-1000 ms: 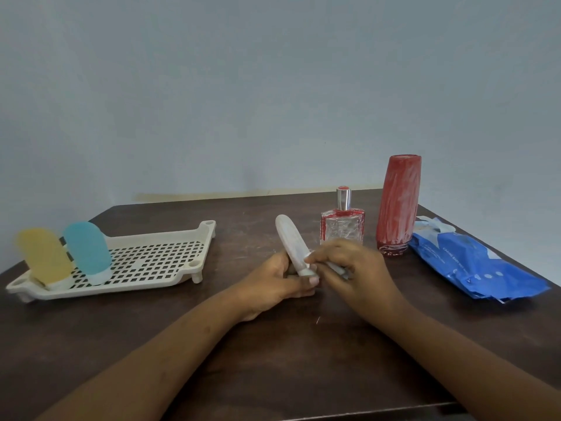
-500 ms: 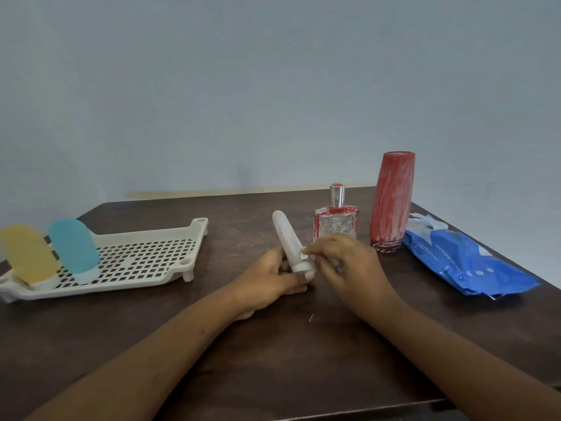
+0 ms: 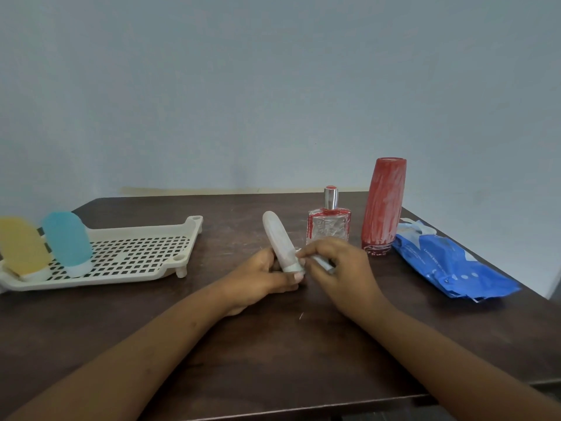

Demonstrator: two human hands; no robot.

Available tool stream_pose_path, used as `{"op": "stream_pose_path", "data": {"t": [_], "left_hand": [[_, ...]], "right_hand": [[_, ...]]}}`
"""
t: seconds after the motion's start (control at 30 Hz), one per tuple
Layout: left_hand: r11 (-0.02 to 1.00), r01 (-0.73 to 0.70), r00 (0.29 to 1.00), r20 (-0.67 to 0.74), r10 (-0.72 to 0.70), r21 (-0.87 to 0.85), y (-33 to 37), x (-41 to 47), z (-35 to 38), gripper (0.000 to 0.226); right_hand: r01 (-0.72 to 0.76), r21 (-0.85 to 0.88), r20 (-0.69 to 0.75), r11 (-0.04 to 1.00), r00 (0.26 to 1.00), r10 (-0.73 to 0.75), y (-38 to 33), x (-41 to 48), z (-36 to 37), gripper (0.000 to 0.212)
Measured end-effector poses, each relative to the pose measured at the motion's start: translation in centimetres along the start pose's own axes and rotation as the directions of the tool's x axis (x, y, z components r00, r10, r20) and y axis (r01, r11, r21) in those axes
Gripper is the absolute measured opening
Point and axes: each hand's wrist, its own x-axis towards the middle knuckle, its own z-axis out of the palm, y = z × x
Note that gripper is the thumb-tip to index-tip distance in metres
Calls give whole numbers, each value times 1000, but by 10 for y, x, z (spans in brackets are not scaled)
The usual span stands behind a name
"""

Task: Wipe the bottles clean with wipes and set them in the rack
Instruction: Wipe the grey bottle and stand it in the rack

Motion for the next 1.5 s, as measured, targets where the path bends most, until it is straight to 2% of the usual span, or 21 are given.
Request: {"op": "stream_pose_path", "data": {"t": [0.07, 0.13, 0.3, 0.53, 0.67, 0.83, 0.97, 1.13, 1.27, 1.37, 1.5], "left_hand": [[1000, 0, 1000, -5, 0, 15, -1, 0, -2, 37], [1000, 7, 1000, -4, -7, 4, -2, 1, -2, 38], [1000, 16, 1000, 25, -16, -10, -1, 3, -1, 42], [999, 31, 999, 26, -30, -33, 1, 0, -4, 41], [994, 28, 1000, 6, -28, -107, 5, -1, -1, 43], [994, 15, 1000, 9, -14, -105, 6, -2, 1, 46], [988, 23, 999, 30, -18, -152, 1, 0, -3, 70], [968, 13, 999, 32, -5, -249, 0, 4, -7, 60], [961, 41, 999, 42, -31, -274, 1, 3, -8, 50], [961, 46, 999, 28, -39, -272, 3, 3, -7, 51], [952, 47, 999, 7, -47, -303, 3, 1, -7, 45]], "right_hand": [[112, -13, 55, 994, 992, -111, -6, -2, 2, 14], [137, -18, 75, 990, 988, -136, -4, -1, 3, 14], [-89, 56, -2, 994, 996, 89, 9, 5, -1, 17], [39, 74, 55, 996, 998, -43, 1, 2, 2, 14], [-34, 126, 35, 992, 999, 29, 3, 3, 2, 11], [-176, 129, 43, 976, 984, 172, 4, 3, -1, 31], [-174, 178, 24, 968, 985, 172, 0, 4, -3, 39], [-120, 216, 17, 969, 993, 120, -4, 3, -2, 40], [-165, 146, -6, 975, 986, 167, 5, 5, -2, 35], [-198, 155, 0, 968, 980, 201, 7, 5, -2, 34], [-145, 168, 50, 975, 989, 139, -5, 0, -2, 40]]}}
